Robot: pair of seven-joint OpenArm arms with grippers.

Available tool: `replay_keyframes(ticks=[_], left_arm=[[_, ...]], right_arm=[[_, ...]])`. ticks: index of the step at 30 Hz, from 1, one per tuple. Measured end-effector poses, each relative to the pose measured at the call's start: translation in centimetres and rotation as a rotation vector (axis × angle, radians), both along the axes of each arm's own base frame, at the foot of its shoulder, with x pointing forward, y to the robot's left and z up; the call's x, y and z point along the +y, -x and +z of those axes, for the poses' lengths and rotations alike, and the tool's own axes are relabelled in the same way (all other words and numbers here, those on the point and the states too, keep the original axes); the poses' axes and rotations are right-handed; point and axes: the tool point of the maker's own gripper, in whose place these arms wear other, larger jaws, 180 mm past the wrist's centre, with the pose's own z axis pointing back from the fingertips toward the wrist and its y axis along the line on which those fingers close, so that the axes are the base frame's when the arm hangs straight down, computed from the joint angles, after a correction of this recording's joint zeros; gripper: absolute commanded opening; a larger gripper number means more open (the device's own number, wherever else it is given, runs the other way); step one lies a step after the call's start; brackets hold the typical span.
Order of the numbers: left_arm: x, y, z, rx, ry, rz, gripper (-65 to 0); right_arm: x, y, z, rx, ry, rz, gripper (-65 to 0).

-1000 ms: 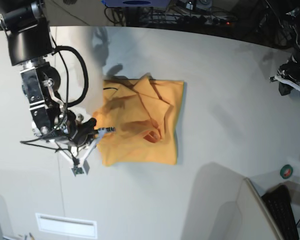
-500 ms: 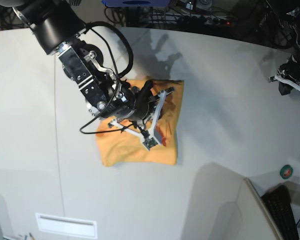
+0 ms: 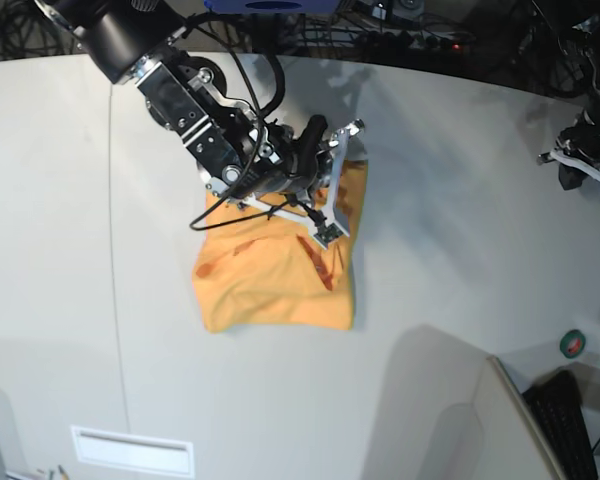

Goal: Layout the t-shirt on the table in an organized manner, then fold the t-shirt properly
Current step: 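Lower the folded end onto the shirt with the right gripper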

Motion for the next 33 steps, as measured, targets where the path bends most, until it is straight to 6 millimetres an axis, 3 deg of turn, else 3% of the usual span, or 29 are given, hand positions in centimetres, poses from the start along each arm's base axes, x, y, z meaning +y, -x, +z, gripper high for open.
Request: replay_keyframes(ticks=[2, 5, 9, 12, 15, 18, 21, 26, 29, 31, 33], left_arm=[[0.0, 0.0, 0.0, 0.001, 0.0, 0.0, -65.0], [0.0, 0.0, 0.0, -0.004, 0.0, 0.0, -65.0], [0.0, 0.0, 0.0, -0.003, -0.001, 0.0, -65.0], [-0.1, 0.0, 0.0, -0.003, 0.001, 0.0, -65.0], [0.0, -0.1, 0.1, -0.006, 0.001, 0.0, -65.0], [0.0, 0.0, 0.0, -0.007, 0.0, 0.0, -65.0], [0.0, 0.3, -0.1, 0.0, 0.0, 0.001, -65.0], [0.0, 0.3, -0.1, 0.004, -0.004, 0.0, -65.0], [0.0, 0.1, -0.1, 0.001, -0.005, -0.001, -65.0], [0.0, 0.0, 0.0, -0.003, -0.005, -0.001, -65.0], [0.0, -0.4, 0.2, -0.009, -0.004, -0.001, -65.0]], right_arm=[[-0.6, 0.0, 0.5, -0.015, 0.004, 0.005, -65.0], [-1.3, -1.5, 3.6, -0.113, -0.023, -0.005, -65.0], [-1.1, -5.7, 7.3, -0.198, -0.082, -0.074, -65.0], [-1.1, -8.8, 6.4, -0.196, -0.042, -0.092, -65.0], [-0.9, -10.0, 3.9, -0.164, -0.015, -0.122, -65.0], [-0.4, -9.5, 1.3, -0.095, 0.011, -0.123, -65.0], [-0.6, -8.3, 0.7, -0.089, 0.052, -0.081, -65.0], [-1.9, -2.0, -0.5, 0.003, 0.088, -0.002, -65.0], [-3.4, 0.0, -1.3, 0.039, 0.091, -0.022, -65.0], [-4.1, 0.4, -1.2, 0.039, 0.089, -0.049, -65.0], [-4.1, 0.0, 0.6, 0.002, 0.046, -0.069, -65.0]])
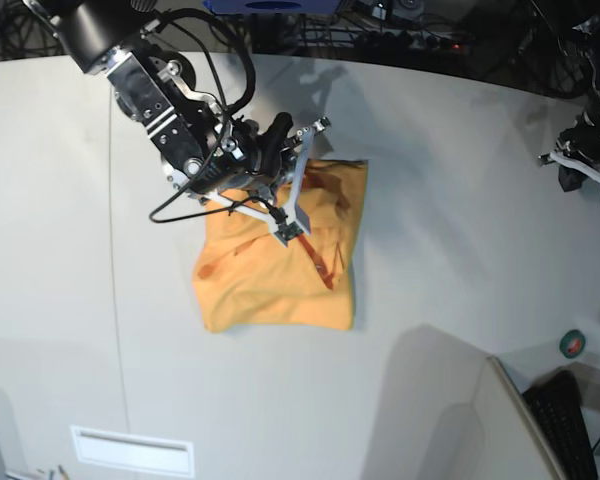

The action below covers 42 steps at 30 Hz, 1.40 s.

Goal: Layout the t-shirt on the table in an organized manner, then fold the t-shirt properly
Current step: 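Lower the folded end onto the shirt with the right gripper, then press and smooth the folded shirt with the right gripper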

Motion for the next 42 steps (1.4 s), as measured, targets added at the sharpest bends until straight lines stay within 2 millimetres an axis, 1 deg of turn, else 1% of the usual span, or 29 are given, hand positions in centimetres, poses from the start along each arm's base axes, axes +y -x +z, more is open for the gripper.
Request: replay_keyframes(ticks=[1, 3, 5, 7, 8, 9, 11, 12, 13, 16, 17, 18, 19, 21, 22, 24, 28, 29, 30, 32, 33, 35, 38, 42], left_arm=[[0.0, -0.2, 0.1, -0.004, -0.001, 0.0, -65.0], [0.0, -0.6, 0.3, -0.015, 0.0, 0.0, -65.0], [0.0, -0.5, 0.1, -0.012, 0.003, 0.002, -65.0], [0.0, -0.1, -0.2, -0.001, 0.006, 0.004, -65.0], [0.0, 0.0, -0.3, 0.003, 0.007, 0.004, -65.0], [0.0, 0.1, -0.3, 0.006, 0.007, 0.004, -65.0], [0.0, 0.0, -0.2, 0.003, 0.007, 0.004, -65.0], [0.0, 0.0, -0.2, 0.002, 0.006, 0.004, -65.0], [0.0, 0.0, -0.2, 0.001, 0.006, 0.004, -65.0], [0.0, 0.0, -0.2, 0.001, 0.007, 0.004, -65.0], [0.0, -0.1, -0.2, 0.0, 0.006, 0.004, -65.0], [0.1, -0.1, -0.2, 0.0, 0.006, 0.004, -65.0], [0.0, 0.0, -0.2, 0.001, 0.006, 0.004, -65.0], [0.0, 0.0, -0.2, 0.001, 0.007, 0.004, -65.0], [0.0, 0.0, -0.2, 0.0, 0.006, 0.004, -65.0], [0.0, 0.0, -0.2, 0.0, 0.007, 0.004, -65.0], [0.0, 0.0, -0.2, 0.001, 0.006, 0.004, -65.0], [0.0, 0.0, -0.2, 0.001, 0.006, 0.004, -65.0], [0.0, 0.0, -0.2, 0.0, 0.007, 0.004, -65.0], [0.0, 0.0, -0.2, 0.001, 0.006, 0.004, -65.0], [0.0, 0.0, -0.2, 0.001, 0.006, 0.004, -65.0], [0.0, 0.0, -0.2, 0.001, 0.006, 0.004, -65.0], [0.0, 0.0, -0.2, 0.0, 0.007, 0.004, -65.0], [0.1, -0.1, -0.2, 0.001, 0.004, 0.004, -65.0]], right_arm=[[0.3, -0.5, 1.3, -0.024, -0.038, -0.017, -65.0], [0.2, -2.5, 3.8, -0.092, -0.09, -0.059, -65.0], [-0.6, -4.5, 4.8, -0.136, -0.086, -0.087, -65.0], [-1.2, -6.0, 5.4, -0.168, -0.061, -0.098, -65.0], [-1.1, -6.5, 5.5, -0.168, -0.057, -0.118, -60.5], [-0.9, -6.6, 5.3, -0.158, -0.053, -0.141, -49.2], [-0.3, -6.4, 4.7, -0.124, -0.04, -0.184, -31.2], [0.1, -6.3, 4.4, -0.104, -0.031, -0.205, -24.8], [0.6, -6.3, 4.2, -0.091, -0.028, -0.222, -22.5], [1.4, -7.1, 3.6, -0.101, 0.0, -0.252, -25.4], [1.6, -7.6, 3.3, -0.121, 0.006, -0.275, -26.1], [1.6, -7.9, 2.7, -0.125, 0.016, -0.298, -26.4], [1.3, -8.1, 1.8, -0.109, 0.036, -0.326, -26.4], [0.0, -8.6, 0.0, -0.083, 0.099, -0.404, -26.4], [-0.6, -8.9, -0.5, -0.086, 0.126, -0.436, -26.4], [-0.8, -9.1, -0.7, -0.081, 0.136, -0.457, -26.6], [-0.2, -9.1, -0.6, -0.106, 0.157, -0.441, -27.8], [-0.3, -9.3, -0.5, -0.129, 0.17, -0.438, -31.8], [-0.5, -9.5, -0.4, -0.145, 0.182, -0.437, -38.9], [-0.9, -9.8, -0.3, -0.163, 0.193, -0.443, -57.8], [-0.9, -9.9, -0.2, -0.164, 0.194, -0.443, -65.0], [-0.8, -9.9, -0.2, -0.162, 0.186, -0.447, -65.0], [0.2, -10.3, 0.5, -0.16, 0.15, -0.461, -65.0], [0.5, -11.5, 1.5, -0.192, 0.13, -0.468, -65.0]])
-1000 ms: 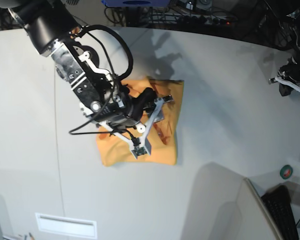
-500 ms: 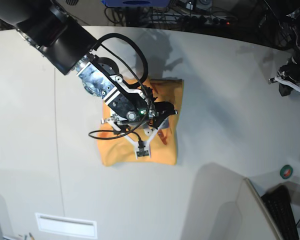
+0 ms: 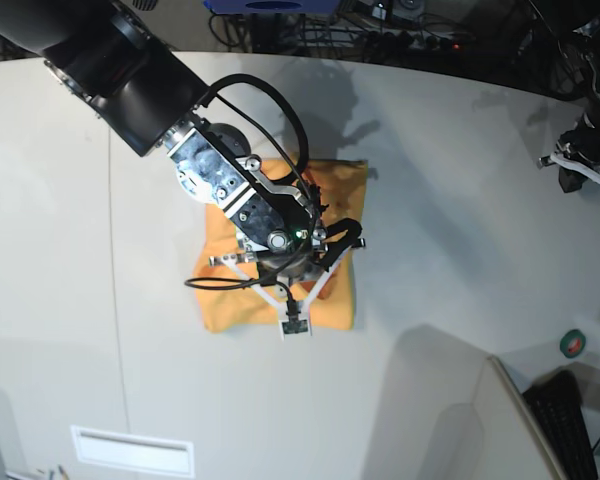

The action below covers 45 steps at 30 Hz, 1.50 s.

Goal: Layout the t-shirt on the table in an organized manner, then fold the t-shirt properly
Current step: 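Press and smooth the folded shirt with the right gripper, then open the right gripper and withdraw it from the folded shirt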

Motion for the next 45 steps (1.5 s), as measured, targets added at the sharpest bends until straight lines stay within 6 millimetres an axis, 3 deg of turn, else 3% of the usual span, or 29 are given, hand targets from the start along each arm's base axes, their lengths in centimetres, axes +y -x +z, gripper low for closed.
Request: replay_keyframes(ticks=[7, 16, 20, 26, 30, 32, 38, 39, 41, 42, 45], left_arm=[[0.0, 0.0, 0.0, 0.0, -0.001, 0.0, -65.0], [-0.5, -0.6, -0.1, 0.006, -0.003, -0.027, -65.0], [-2.9, -1.6, -0.9, 0.023, 0.015, -0.1, -65.0], [-4.1, -2.5, -1.1, 0.026, 0.018, -0.135, -65.0], [-5.3, -4.3, -0.8, 0.0, 0.026, -0.15, -65.0], [-5.4, -4.2, -1.3, 0.019, 0.018, -0.131, -65.0], [-6.6, -5.3, -1.3, 0.015, 0.02, -0.161, -65.0], [-6.6, -5.3, -1.3, 0.015, 0.019, -0.163, -65.0], [-6.7, -5.1, -1.4, 0.021, 0.021, -0.164, -65.0], [-6.7, -5.1, -1.5, 0.026, 0.023, -0.163, -65.0], [-6.7, -5.5, -1.5, 0.016, 0.03, -0.159, -65.0]], right_arm=[[2.7, -2.9, 3.9, -0.091, -0.042, 0.064, -65.0], [3.5, -6.1, 6.2, -0.182, -0.034, 0.091, -65.0], [4.1, -6.3, 5.6, -0.141, -0.091, 0.081, -65.0], [4.8, -7.7, 5.9, -0.147, -0.155, 0.071, -65.0], [7.3, -6.2, 5.8, -0.185, -0.145, 0.193, -65.0], [8.1, -5.8, 5.7, -0.209, -0.148, 0.22, -65.0], [7.2, -7.5, 5.8, -0.316, -0.138, 0.195, -65.0], [7.3, -7.6, 5.9, -0.33, -0.142, 0.193, -60.5], [7.9, -7.3, 6.0, -0.343, -0.143, 0.218, -42.5], [8.5, -6.9, 5.9, -0.334, -0.147, 0.24, -40.2], [10.9, -4.9, 6.3, -0.329, -0.164, 0.33, -44.0]])
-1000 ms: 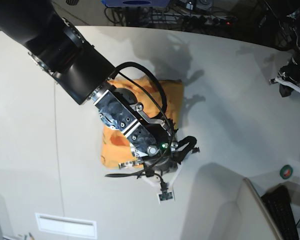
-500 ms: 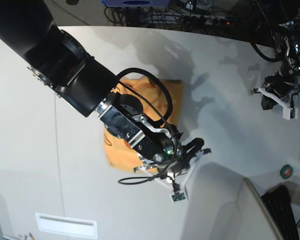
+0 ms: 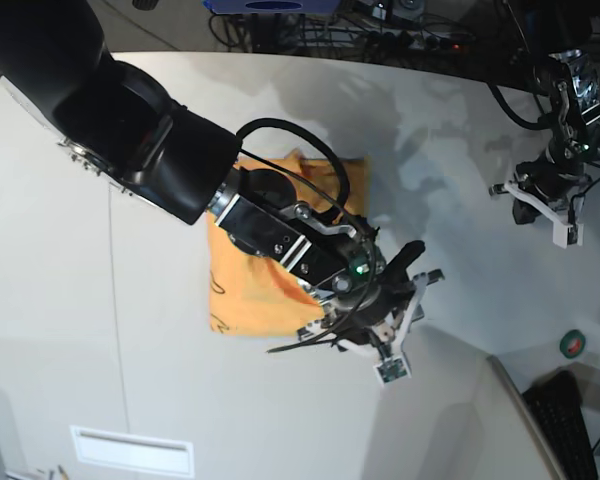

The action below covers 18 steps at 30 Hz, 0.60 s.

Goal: Layout the t-shirt on the table in an organized manner, then fold the t-shirt properly
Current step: 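Open the right gripper and withdraw it from the folded shirt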

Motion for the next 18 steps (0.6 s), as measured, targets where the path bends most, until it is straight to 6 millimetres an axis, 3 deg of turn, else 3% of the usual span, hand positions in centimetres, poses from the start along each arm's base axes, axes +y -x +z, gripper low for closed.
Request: replay_keyframes(ticks=[3, 6, 9, 12, 15, 18], left_arm=[[0.6, -0.2, -0.9, 0.014, 0.025, 0.028, -65.0], [1.5, 0.9, -1.8, 0.053, 0.028, 0.052, -65.0], [3.2, 1.7, -1.4, 0.046, 0.018, 0.101, -65.0], [4.5, 1.7, -0.7, 0.023, 0.01, 0.135, -65.0], [4.4, 1.8, -0.8, 0.026, 0.012, 0.135, -65.0], [4.4, 1.8, -0.8, 0.027, 0.011, 0.132, -65.0]], right_arm=[[1.6, 1.2, 1.8, -0.007, -0.029, 0.056, -48.6], [-0.3, 1.0, 1.2, 0.057, 0.014, 0.047, -65.0], [-5.6, -0.8, -1.6, 0.127, 0.029, -0.106, -65.0], [-10.5, -1.2, -5.8, 0.214, 0.101, -0.231, -65.0], [-11.4, -0.8, -8.4, 0.243, 0.193, -0.233, -65.0], [-10.0, -0.7, -8.7, 0.19, 0.231, -0.211, -65.0]])
